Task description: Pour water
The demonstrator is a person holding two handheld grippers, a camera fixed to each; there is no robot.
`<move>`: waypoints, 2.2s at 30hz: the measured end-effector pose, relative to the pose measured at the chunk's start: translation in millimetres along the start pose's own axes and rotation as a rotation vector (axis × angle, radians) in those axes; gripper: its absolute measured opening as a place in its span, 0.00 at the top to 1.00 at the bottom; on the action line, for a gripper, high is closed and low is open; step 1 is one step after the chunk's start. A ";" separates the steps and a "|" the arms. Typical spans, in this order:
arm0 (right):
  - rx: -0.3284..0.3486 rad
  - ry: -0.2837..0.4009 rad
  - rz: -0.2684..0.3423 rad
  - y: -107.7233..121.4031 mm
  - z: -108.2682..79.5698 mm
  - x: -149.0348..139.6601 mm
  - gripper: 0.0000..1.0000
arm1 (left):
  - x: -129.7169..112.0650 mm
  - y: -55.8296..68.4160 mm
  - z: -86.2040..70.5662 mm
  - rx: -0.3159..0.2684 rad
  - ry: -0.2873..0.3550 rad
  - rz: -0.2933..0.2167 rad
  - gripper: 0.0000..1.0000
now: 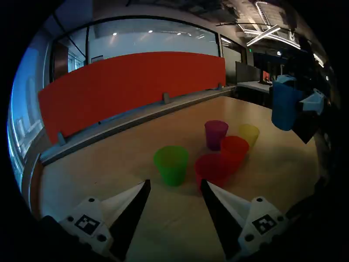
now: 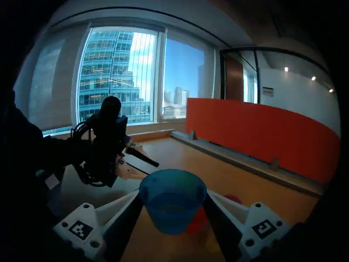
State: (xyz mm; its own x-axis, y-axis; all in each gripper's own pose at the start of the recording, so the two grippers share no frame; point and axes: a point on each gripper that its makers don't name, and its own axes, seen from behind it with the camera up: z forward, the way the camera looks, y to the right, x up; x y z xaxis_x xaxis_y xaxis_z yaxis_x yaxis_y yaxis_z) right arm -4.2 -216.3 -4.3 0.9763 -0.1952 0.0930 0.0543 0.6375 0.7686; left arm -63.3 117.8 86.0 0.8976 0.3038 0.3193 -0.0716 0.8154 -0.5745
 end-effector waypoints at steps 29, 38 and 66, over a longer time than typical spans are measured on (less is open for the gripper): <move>-0.024 0.129 -0.028 8.9 -15.0 60.6 0.09 | -7.5 -15.0 41.7 -0.011 -0.065 -0.034 0.15; -0.030 0.119 -0.028 13.7 -15.2 55.6 0.09 | -15.8 -15.7 59.5 -0.029 -0.103 -0.040 0.15; -0.043 0.097 -0.017 25.3 -14.8 45.7 0.09 | -21.0 -11.9 98.4 -0.082 -0.198 -0.029 0.15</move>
State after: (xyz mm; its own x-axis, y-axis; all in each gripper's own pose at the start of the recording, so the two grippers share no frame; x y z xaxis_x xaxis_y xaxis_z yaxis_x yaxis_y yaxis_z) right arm 44.9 -198.1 10.0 0.9907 -0.1349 0.0170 0.0780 0.6664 0.7415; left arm -124.2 150.2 160.3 0.7952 0.3784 0.4738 -0.0043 0.7849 -0.6196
